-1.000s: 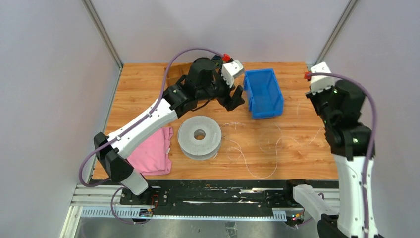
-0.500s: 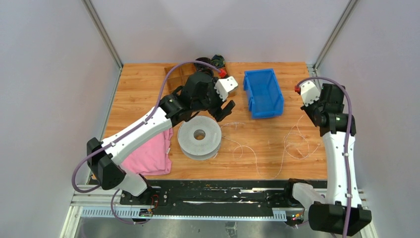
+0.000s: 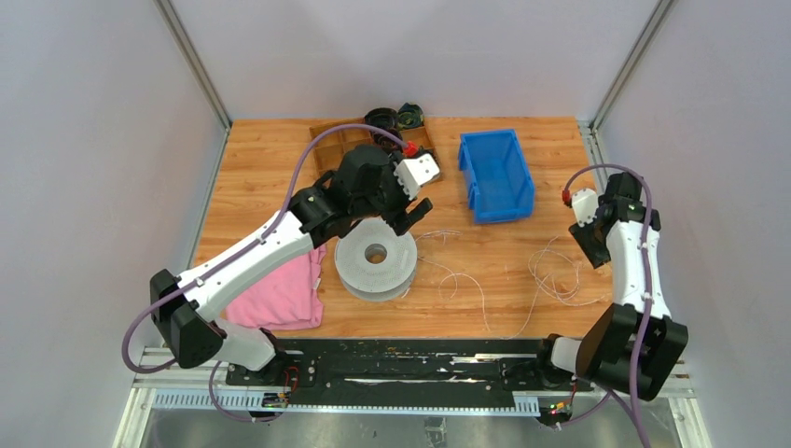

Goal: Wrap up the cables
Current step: Adjust the cable at the center of the board.

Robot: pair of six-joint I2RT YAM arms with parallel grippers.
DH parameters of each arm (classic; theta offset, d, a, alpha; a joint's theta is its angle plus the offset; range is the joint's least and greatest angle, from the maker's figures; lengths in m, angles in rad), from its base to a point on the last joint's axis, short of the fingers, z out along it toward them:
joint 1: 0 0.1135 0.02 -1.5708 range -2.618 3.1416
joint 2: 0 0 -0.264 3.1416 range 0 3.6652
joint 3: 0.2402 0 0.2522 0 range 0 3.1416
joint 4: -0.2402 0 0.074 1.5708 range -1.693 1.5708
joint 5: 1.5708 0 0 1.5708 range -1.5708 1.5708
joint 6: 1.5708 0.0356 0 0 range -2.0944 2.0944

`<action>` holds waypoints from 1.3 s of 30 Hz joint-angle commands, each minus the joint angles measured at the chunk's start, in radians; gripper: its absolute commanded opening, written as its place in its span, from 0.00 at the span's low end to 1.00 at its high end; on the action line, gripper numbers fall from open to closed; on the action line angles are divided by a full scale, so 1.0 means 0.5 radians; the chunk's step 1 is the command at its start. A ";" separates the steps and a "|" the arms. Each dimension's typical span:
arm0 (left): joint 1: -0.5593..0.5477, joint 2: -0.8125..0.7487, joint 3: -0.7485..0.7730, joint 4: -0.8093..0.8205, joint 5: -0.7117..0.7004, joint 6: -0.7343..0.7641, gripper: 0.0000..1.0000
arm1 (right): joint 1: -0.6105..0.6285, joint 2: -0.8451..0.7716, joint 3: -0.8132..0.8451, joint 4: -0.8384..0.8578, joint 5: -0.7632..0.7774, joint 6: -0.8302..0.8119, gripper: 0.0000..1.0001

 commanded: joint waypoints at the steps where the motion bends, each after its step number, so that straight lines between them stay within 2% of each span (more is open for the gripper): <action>1: 0.004 -0.106 -0.051 0.059 -0.025 0.042 0.81 | -0.025 0.108 0.088 -0.276 -0.210 -0.015 0.51; 3: 0.004 -0.124 -0.063 0.061 -0.029 0.048 0.81 | -0.023 0.125 0.144 -0.396 -0.355 -0.023 0.59; 9: 0.004 -0.173 -0.094 0.061 -0.031 0.066 0.82 | -0.019 0.138 0.290 -0.636 -0.743 -0.035 0.72; 15: 0.005 -0.193 -0.095 0.049 -0.028 0.075 0.82 | -0.016 0.207 0.447 -0.649 -0.996 0.075 0.76; 22: 0.007 -0.216 -0.109 0.055 -0.047 0.084 0.82 | 0.037 0.203 0.546 -0.328 -0.932 0.369 0.77; 26: 0.007 -0.222 -0.118 0.059 -0.055 0.086 0.82 | 0.148 0.196 0.533 -0.114 -0.667 0.540 0.76; 30: 0.007 -0.239 -0.135 0.075 -0.074 0.084 0.82 | 0.174 0.203 0.539 -0.015 -0.770 0.567 0.75; 33: 0.007 -0.249 -0.144 0.082 -0.084 0.087 0.82 | 0.265 0.240 0.505 0.059 -0.810 0.589 0.71; 37: 0.007 -0.254 -0.163 0.091 -0.082 0.088 0.82 | 0.397 0.367 0.396 0.271 -0.573 0.635 0.61; 39: 0.007 -0.259 -0.172 0.099 -0.072 0.082 0.82 | 0.396 0.491 0.389 0.284 -0.445 0.688 0.60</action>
